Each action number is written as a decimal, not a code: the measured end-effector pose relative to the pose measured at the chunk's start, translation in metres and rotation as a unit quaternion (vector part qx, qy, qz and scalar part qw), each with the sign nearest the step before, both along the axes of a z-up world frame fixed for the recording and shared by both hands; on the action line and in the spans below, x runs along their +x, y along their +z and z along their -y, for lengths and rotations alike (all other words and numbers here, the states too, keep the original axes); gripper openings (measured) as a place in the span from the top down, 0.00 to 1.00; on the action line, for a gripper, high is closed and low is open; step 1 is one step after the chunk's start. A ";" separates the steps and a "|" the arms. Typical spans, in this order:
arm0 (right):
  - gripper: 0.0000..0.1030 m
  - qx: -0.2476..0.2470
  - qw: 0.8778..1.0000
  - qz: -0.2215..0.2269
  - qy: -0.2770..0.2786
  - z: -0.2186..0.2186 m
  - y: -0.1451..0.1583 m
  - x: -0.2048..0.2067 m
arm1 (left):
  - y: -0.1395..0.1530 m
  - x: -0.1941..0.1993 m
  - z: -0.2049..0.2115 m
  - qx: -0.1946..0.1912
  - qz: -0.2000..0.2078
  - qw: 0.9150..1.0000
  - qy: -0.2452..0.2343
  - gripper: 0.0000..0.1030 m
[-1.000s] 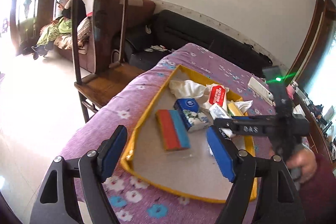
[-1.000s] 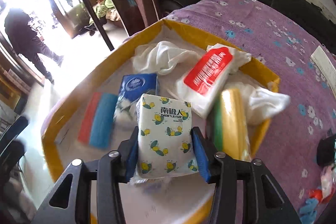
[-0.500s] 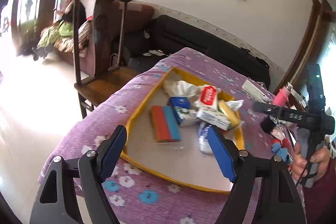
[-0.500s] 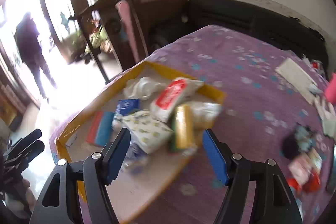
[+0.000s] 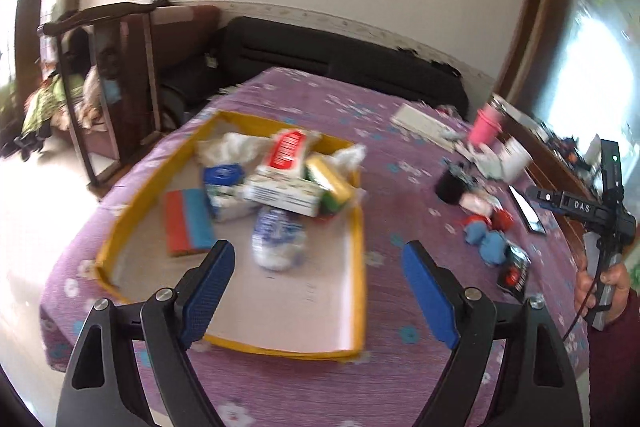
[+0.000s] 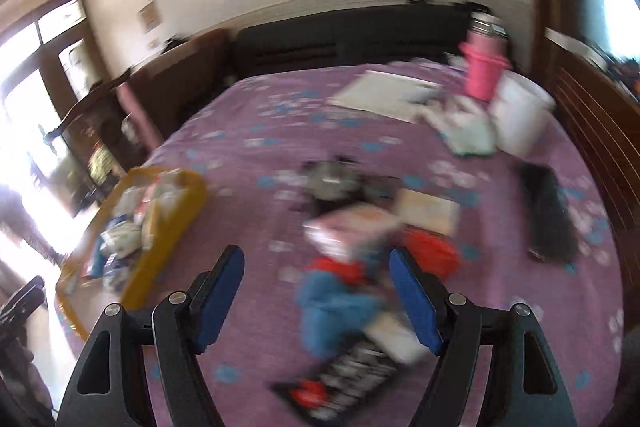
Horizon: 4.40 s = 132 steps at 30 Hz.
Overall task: Organize soft objects
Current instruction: 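Grasp the black-and-white printed packet from the pile with the right gripper, then pass the black-and-white packet from the right gripper into the left gripper, then carry the packet toward the tray with the left gripper while the right grasps the blue cloth, then lower the packet into the tray with the left gripper while the right drops the blue cloth there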
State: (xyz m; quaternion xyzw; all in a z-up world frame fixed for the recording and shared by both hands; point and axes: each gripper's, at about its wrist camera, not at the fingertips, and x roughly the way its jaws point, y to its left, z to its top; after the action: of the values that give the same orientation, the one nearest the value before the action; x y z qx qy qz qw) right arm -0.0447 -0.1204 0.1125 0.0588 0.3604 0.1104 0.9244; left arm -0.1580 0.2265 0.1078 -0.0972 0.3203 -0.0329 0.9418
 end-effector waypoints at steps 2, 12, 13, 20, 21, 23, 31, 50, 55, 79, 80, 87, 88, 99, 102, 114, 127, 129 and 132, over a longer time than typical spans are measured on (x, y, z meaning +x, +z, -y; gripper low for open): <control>0.23 0.003 1.000 -0.005 -0.026 0.025 -0.008 -0.002 | -0.003 0.004 0.015 0.006 -0.008 1.000 -0.017 0.16; 0.22 0.048 0.995 -0.042 -0.076 0.086 -0.051 0.002 | -0.045 0.034 0.114 0.042 -0.085 0.987 -0.127 0.16; 0.22 0.055 0.995 -0.047 -0.073 0.086 -0.055 0.005 | -0.047 0.034 0.121 0.045 -0.090 0.986 -0.134 0.16; 0.22 0.082 0.988 -0.132 -0.014 0.058 -0.082 0.010 | -0.055 0.042 0.143 0.049 -0.100 0.982 -0.150 0.16; 0.22 0.088 0.985 -0.147 -0.005 0.052 -0.086 0.006 | -0.055 0.043 0.142 0.048 -0.100 0.983 -0.148 0.16; 0.22 0.093 0.985 -0.147 0.010 0.040 -0.087 -0.003 | -0.054 0.044 0.137 0.047 -0.099 0.984 -0.143 0.16; 0.21 0.173 0.960 -0.097 0.196 -0.032 -0.056 -0.022 | -0.052 0.042 0.111 0.029 -0.094 0.988 -0.118 0.16; 0.21 0.090 0.996 -0.018 -0.010 0.047 -0.074 0.004 | -0.093 0.085 0.168 0.027 -0.157 0.973 -0.166 0.16; 0.19 0.082 0.996 -0.009 -0.015 0.050 -0.074 0.000 | -0.094 0.090 0.188 0.063 -0.142 0.974 -0.163 0.50; 0.18 0.028 0.998 -0.008 -0.056 0.047 -0.083 0.006 | -0.050 0.054 0.117 -0.059 -0.048 0.987 -0.142 0.52; 0.18 0.013 0.998 0.002 -0.061 0.044 -0.079 0.004 | -0.047 0.050 0.109 -0.063 -0.042 0.988 -0.137 0.52; 0.18 0.054 0.998 -0.016 0.011 -0.001 -0.061 -0.001 | -0.036 0.031 0.067 -0.083 -0.019 0.990 -0.109 0.51; 0.18 0.054 0.998 -0.022 0.028 -0.014 -0.060 0.002 | -0.036 0.029 0.062 -0.085 -0.017 0.991 -0.106 0.51; 0.53 -0.131 0.986 -0.071 0.069 -0.117 -0.097 0.051 | -0.050 0.015 -0.004 -0.106 -0.025 0.993 -0.035 0.51; 0.58 -0.118 0.989 -0.069 0.060 -0.111 -0.094 0.048 | -0.055 0.015 -0.019 -0.115 -0.031 0.993 -0.019 0.51; 0.58 -0.050 0.990 -0.029 0.127 -0.142 -0.036 0.014 | -0.052 0.008 -0.088 -0.089 -0.026 0.993 0.076 0.51; 0.58 -0.027 0.963 -0.060 0.261 -0.271 -0.043 -0.007 | -0.066 0.064 -0.126 -0.094 -0.069 0.988 0.102 0.48; 0.58 -0.019 0.956 -0.078 0.281 -0.286 -0.049 -0.008 | -0.064 0.061 -0.128 -0.108 -0.058 0.987 0.102 0.45; 0.57 -0.006 0.939 -0.118 0.322 -0.308 -0.062 -0.007 | -0.057 0.049 -0.130 -0.120 -0.033 0.987 0.104 0.41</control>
State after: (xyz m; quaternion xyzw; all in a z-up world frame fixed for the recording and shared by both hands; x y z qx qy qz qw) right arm -0.0515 0.1880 0.0507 -0.0530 0.4669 0.3923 0.7907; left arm -0.1085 0.3566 0.0511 -0.2433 0.3329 0.0305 0.9105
